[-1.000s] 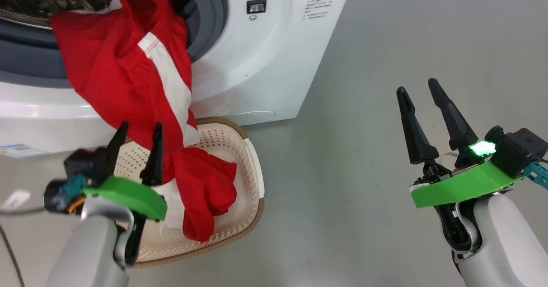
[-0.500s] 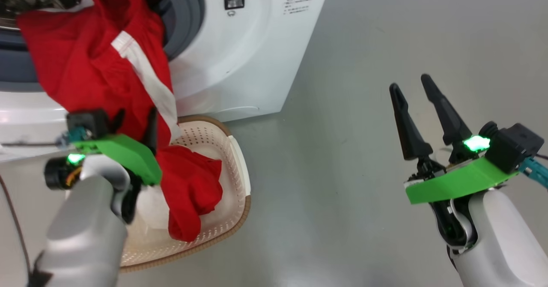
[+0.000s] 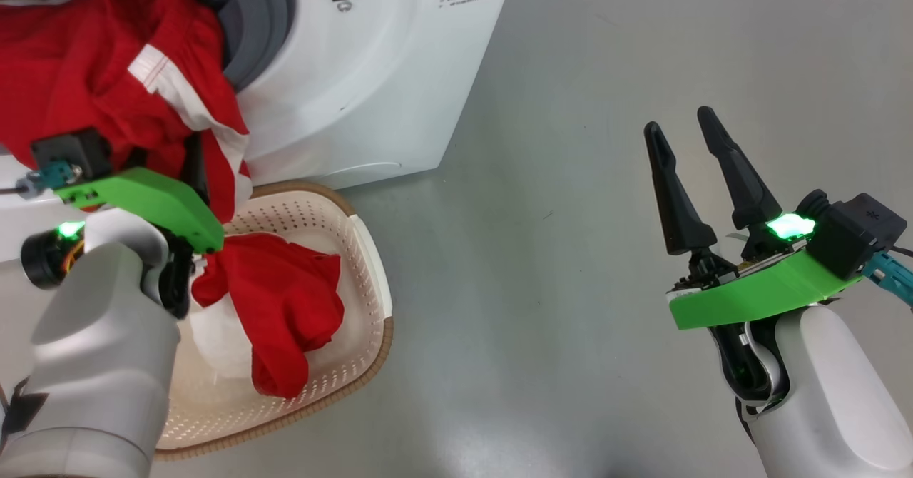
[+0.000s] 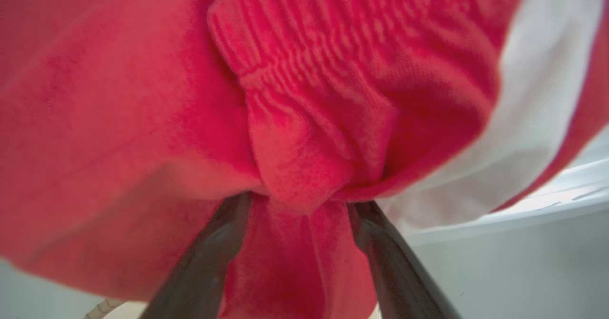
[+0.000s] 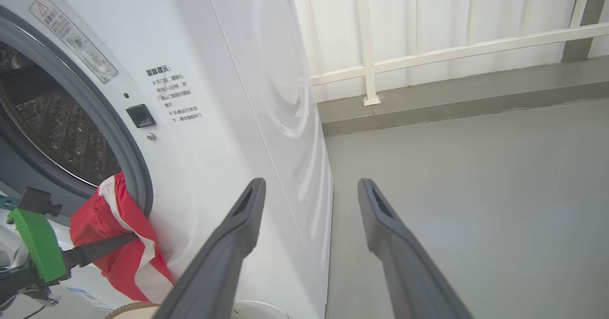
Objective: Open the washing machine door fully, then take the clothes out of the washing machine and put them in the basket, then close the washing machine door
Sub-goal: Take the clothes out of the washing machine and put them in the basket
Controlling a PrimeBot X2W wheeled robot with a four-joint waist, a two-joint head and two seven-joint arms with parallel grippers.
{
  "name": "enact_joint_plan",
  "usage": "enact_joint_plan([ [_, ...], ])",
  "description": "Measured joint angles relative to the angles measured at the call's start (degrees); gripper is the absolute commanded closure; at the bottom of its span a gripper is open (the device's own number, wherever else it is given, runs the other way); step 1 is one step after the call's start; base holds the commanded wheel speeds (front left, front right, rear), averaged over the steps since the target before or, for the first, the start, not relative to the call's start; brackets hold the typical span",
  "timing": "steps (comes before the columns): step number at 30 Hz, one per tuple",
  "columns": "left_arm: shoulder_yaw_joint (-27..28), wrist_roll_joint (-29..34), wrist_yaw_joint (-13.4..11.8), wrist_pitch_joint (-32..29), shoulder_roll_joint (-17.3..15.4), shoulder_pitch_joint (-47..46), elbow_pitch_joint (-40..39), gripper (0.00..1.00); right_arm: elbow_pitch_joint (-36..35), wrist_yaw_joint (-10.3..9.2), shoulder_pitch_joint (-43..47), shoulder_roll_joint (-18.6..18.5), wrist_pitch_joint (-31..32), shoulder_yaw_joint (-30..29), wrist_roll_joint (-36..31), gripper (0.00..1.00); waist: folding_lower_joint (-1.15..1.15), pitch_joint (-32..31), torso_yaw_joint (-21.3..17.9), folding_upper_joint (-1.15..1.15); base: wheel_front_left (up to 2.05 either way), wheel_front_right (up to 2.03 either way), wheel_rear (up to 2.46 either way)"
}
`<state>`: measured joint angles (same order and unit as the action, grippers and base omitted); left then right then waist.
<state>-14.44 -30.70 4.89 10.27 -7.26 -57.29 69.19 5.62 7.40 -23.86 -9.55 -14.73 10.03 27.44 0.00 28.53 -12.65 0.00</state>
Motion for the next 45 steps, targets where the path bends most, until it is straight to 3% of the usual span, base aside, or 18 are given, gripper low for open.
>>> enact_joint_plan([
  [1,0.1,-0.3,0.0,0.3,0.1,-0.4,0.6,0.03,0.0,0.0,0.0,0.0,0.0,-0.1,0.0,0.0,0.0,0.0,0.0,0.0,0.0,0.0,0.0],
  [2,0.2,-0.3,0.0,0.8,0.1,-0.5,1.1,0.2,0.0,0.0,0.0,0.0,0.0,-0.1,0.0,0.0,0.0,0.0,0.0,0.0,0.0,0.0,0.0],
  [3,0.3,-0.4,0.0,1.3,0.2,-0.5,1.4,0.51,0.0,0.0,0.0,0.0,0.0,-0.2,0.0,0.0,0.0,0.0,0.1,0.0,0.0,0.0,0.0],
  [4,0.5,-0.5,0.0,1.8,0.2,-0.6,1.6,0.66,0.0,0.0,0.0,0.0,0.0,-0.3,0.0,0.0,0.0,0.0,0.2,0.0,0.0,0.0,0.0],
  [5,0.6,-0.7,0.0,2.3,0.2,-0.6,1.7,0.66,0.0,0.0,0.0,0.0,0.0,-0.3,0.0,0.0,0.0,-0.1,0.3,0.0,0.0,0.0,0.0],
  [6,0.8,-0.8,0.0,2.5,0.1,-0.7,1.8,0.92,0.0,0.0,0.0,0.0,0.0,-0.4,0.0,0.0,0.0,-0.1,0.4,0.0,0.0,0.0,0.0],
  [7,0.8,-0.8,0.0,2.5,0.2,-0.8,2.1,1.0,0.0,0.0,0.0,0.0,0.0,-0.4,0.0,0.0,0.0,-0.2,0.5,0.0,0.0,0.0,0.0],
  [20,-2.2,0.5,1.6,4.0,1.6,0.5,0.6,1.0,0.6,0.0,0.0,-0.1,0.0,-0.4,0.0,0.0,0.0,-2.2,2.7,0.0,0.0,0.0,0.0],
  [40,-0.5,8.3,1.9,4.2,-0.3,22.4,-36.3,1.0,1.6,0.0,2.8,-1.3,0.0,-0.3,0.0,0.0,0.0,-8.9,7.7,0.0,0.0,0.0,0.0],
  [45,-0.3,9.9,0.7,4.2,-1.9,26.8,-46.3,1.0,1.6,0.0,2.9,-1.4,0.0,-0.1,0.4,0.0,0.0,-10.3,8.9,0.0,0.0,0.0,0.0],
])
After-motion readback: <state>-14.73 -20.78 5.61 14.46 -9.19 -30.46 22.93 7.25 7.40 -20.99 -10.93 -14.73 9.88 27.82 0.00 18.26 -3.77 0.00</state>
